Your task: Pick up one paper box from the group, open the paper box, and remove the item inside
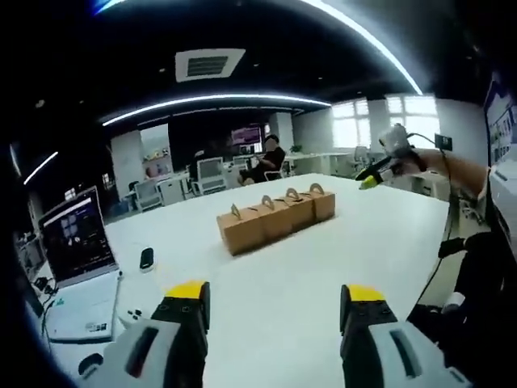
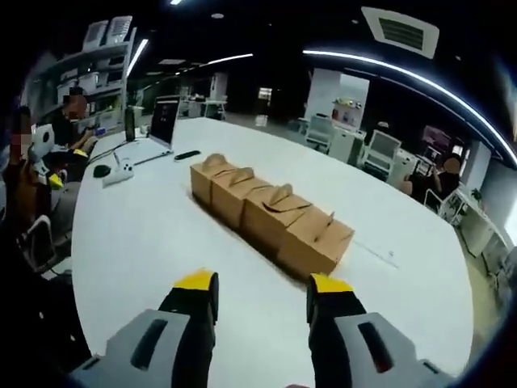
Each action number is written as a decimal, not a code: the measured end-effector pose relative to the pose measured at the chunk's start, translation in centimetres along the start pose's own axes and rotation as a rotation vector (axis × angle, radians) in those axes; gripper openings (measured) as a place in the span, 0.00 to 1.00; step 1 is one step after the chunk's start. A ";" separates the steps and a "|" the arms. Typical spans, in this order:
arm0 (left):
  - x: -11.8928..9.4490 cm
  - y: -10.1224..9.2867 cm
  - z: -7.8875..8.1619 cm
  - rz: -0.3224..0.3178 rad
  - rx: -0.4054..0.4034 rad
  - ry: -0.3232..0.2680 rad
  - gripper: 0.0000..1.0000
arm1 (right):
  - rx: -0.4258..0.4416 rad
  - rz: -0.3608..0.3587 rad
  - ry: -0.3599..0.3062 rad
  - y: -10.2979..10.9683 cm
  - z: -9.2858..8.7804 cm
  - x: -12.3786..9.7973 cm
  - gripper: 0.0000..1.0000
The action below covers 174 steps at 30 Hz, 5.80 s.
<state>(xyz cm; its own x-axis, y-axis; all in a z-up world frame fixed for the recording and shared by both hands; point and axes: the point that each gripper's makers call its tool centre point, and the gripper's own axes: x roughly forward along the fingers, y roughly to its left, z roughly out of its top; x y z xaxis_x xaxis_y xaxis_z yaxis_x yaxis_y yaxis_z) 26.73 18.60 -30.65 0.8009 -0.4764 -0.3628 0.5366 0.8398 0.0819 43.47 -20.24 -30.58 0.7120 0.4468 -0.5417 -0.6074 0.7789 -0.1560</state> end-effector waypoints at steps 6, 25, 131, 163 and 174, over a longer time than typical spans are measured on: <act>0.0 -0.3 -1.8 0.013 -0.027 0.004 0.65 | 0.027 -0.030 -0.001 -1.9 1.1 2.8 0.40; -0.7 0.0 -4.4 0.035 -0.095 0.012 0.65 | 0.146 -0.196 0.082 -9.2 1.2 12.7 0.25; 0.5 -4.6 -4.9 -0.085 -0.108 0.038 0.63 | -0.534 0.574 -0.073 20.2 2.3 5.2 0.03; 0.1 -4.9 -4.9 -0.093 -0.106 0.027 0.63 | -0.473 0.554 -0.089 20.2 1.9 5.3 0.19; 0.6 -5.1 -4.8 -0.109 -0.099 0.026 0.63 | -0.297 0.509 -0.188 18.1 3.3 3.1 0.43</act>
<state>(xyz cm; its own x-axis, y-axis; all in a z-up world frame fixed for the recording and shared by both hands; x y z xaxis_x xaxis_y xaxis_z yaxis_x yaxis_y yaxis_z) 23.17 15.26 -35.71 0.7317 -0.5599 -0.3887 0.5898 0.8060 -0.0508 35.89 -3.31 -32.32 0.3409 0.8211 -0.4578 -0.9400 0.3044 -0.1541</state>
